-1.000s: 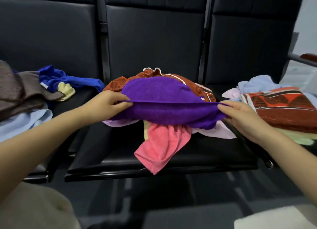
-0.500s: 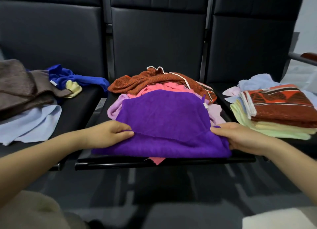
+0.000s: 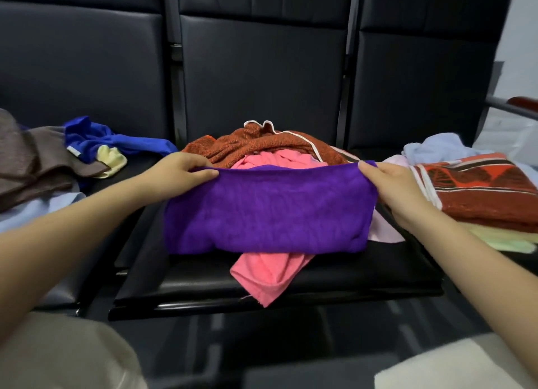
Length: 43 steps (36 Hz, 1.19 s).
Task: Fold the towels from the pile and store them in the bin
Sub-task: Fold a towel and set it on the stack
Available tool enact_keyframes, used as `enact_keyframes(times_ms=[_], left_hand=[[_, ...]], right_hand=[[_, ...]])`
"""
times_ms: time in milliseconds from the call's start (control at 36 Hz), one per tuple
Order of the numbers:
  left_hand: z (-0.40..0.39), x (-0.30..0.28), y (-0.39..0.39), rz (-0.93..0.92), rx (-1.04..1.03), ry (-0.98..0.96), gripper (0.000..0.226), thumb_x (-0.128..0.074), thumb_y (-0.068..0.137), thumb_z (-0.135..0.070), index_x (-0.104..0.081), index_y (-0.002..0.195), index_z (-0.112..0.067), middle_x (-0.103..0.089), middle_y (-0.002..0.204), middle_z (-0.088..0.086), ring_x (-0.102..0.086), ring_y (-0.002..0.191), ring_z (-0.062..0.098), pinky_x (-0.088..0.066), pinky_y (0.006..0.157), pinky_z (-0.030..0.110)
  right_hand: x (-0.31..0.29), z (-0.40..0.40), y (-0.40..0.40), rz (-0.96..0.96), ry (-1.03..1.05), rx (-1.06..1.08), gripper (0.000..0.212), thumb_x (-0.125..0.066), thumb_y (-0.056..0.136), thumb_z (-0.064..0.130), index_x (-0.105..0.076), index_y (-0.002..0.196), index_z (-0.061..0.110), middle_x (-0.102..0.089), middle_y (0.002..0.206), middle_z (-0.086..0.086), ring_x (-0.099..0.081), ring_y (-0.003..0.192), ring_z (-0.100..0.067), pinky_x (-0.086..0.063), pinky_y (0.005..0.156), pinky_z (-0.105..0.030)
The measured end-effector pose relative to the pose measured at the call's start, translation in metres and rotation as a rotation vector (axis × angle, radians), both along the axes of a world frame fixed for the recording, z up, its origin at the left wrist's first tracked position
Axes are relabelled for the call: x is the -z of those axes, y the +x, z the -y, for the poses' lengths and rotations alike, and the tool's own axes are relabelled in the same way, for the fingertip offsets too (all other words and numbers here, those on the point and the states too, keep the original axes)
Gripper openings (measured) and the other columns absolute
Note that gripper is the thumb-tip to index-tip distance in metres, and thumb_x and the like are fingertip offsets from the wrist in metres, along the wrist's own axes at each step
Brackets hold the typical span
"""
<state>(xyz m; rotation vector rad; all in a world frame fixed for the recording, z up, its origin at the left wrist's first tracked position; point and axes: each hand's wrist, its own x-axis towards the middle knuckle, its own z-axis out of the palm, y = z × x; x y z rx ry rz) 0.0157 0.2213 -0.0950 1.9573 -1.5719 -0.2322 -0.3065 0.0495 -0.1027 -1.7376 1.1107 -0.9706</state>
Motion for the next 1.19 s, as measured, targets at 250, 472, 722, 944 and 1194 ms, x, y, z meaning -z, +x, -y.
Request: enact_keyframes(times_ms=[250,472,722,944,1194], left_hand=[[0.042,0.036,0.025,0.142,-0.151,0.043,0.016,-0.056,0.096,-0.024,-0.069,0.094,-0.015,-0.067,0.103,0.003,-0.059,0.099,0.021,-0.043,0.085,0.032],[0.042,0.054,0.028,0.127,-0.185,0.044,0.01,-0.056,0.095,-0.021,-0.062,0.1,-0.015,-0.063,0.106,0.005,-0.058,0.098,0.022,-0.045,0.086,0.035],[0.022,0.064,0.004,0.09,-0.381,-0.123,0.029,-0.062,0.087,-0.028,-0.063,0.114,-0.017,-0.058,0.118,0.016,-0.046,0.118,0.036,-0.036,0.103,0.046],[0.003,0.071,-0.063,0.129,0.0,-0.037,0.054,-0.037,0.071,-0.067,-0.065,0.095,-0.027,-0.065,0.099,-0.005,-0.055,0.1,0.018,-0.041,0.096,0.04],[-0.01,0.084,-0.074,0.092,-0.069,0.077,0.076,-0.029,0.064,-0.076,-0.06,0.114,-0.028,-0.056,0.117,0.0,-0.046,0.117,0.023,-0.037,0.103,0.04]], right_hand=[[0.018,0.034,0.026,-0.268,-0.23,0.119,0.034,-0.053,0.098,0.033,-0.07,0.083,0.008,-0.066,0.079,-0.008,-0.059,0.082,-0.026,-0.043,0.073,-0.035],[0.038,0.043,0.02,-0.341,-0.155,0.079,0.024,-0.062,0.093,0.039,-0.065,0.083,0.016,-0.061,0.076,0.004,-0.054,0.072,-0.013,-0.037,0.062,-0.029],[0.025,-0.007,-0.018,-0.482,-0.06,0.079,0.049,-0.07,0.083,0.048,-0.05,0.056,0.013,-0.051,0.055,-0.001,-0.051,0.06,-0.018,-0.036,0.06,-0.031],[0.039,-0.045,-0.037,-0.463,0.131,-0.194,0.033,-0.075,0.084,0.027,-0.054,0.065,0.009,-0.054,0.048,0.005,-0.039,0.035,-0.007,-0.028,0.036,-0.013],[0.036,-0.041,-0.053,-0.363,0.16,-0.14,0.022,-0.064,0.092,0.014,-0.054,0.074,0.009,-0.054,0.066,-0.003,-0.051,0.051,-0.012,-0.028,0.043,-0.02]])
